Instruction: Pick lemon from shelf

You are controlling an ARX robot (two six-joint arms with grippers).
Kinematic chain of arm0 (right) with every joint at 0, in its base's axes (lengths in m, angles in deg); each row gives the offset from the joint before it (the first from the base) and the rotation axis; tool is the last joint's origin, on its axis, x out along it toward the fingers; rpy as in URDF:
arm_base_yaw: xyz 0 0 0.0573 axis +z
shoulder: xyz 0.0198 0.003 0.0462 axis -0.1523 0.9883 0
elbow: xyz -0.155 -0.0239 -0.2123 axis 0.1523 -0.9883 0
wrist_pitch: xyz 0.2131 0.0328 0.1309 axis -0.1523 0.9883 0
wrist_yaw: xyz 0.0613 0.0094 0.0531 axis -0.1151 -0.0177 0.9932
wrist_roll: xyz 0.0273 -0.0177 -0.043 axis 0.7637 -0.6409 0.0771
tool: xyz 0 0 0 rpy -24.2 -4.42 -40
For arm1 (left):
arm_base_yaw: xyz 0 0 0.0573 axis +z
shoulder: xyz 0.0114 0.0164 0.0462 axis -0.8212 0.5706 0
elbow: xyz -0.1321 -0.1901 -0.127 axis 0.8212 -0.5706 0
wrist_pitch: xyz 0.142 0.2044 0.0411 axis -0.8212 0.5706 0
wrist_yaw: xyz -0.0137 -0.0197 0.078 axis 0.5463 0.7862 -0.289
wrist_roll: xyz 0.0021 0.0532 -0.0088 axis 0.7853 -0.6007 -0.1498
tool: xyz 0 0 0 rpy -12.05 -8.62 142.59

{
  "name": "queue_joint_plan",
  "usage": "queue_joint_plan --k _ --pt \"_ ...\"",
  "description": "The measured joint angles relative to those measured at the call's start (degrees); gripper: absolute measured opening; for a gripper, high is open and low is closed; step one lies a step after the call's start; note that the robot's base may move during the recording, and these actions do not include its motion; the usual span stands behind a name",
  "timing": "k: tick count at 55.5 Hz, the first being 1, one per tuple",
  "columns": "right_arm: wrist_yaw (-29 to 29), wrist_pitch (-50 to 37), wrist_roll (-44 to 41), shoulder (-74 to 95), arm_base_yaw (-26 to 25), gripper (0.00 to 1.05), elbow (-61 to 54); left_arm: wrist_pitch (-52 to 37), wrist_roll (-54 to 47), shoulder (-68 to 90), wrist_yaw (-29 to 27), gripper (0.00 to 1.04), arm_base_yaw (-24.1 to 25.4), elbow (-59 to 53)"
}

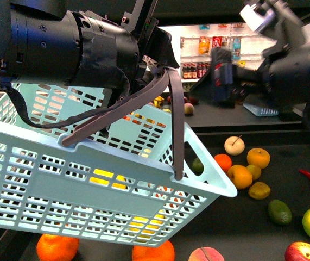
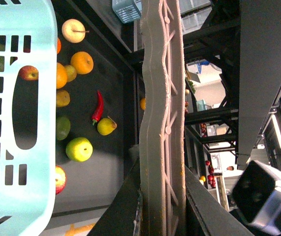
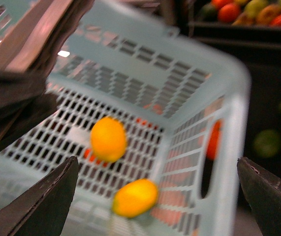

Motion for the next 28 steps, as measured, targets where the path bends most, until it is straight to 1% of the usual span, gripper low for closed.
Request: queue_joint_plan --k 8,15,20,23,28 --pt "-14.7 -3.6 -5.3 -8.6 -5.0 0.97 -5.4 0.0 0.2 0.0 0.2 0.13 0.0 0.0" --pt "-22.0 -3.9 -7.4 -18.6 -8.1 0.97 -12.7 0.0 0.3 0.0 0.2 0.13 0.0 0.0" --pt "-26.5 -1.5 -7.7 -29.8 -9.3 0.97 -20.2 0.0 0.4 0.0 0.4 0.13 -0.1 0.0" --pt "-28.6 1.6 -7.6 -37.0 -9.2 0.97 -24.2 0.0 0.4 0.0 0.4 0.13 -0.2 0.0" --pt "-35.1 11.7 -7.0 -53.7 -6.6 0.97 -31.8 0.0 0.5 0.0 0.3 0.13 -0.2 0.0"
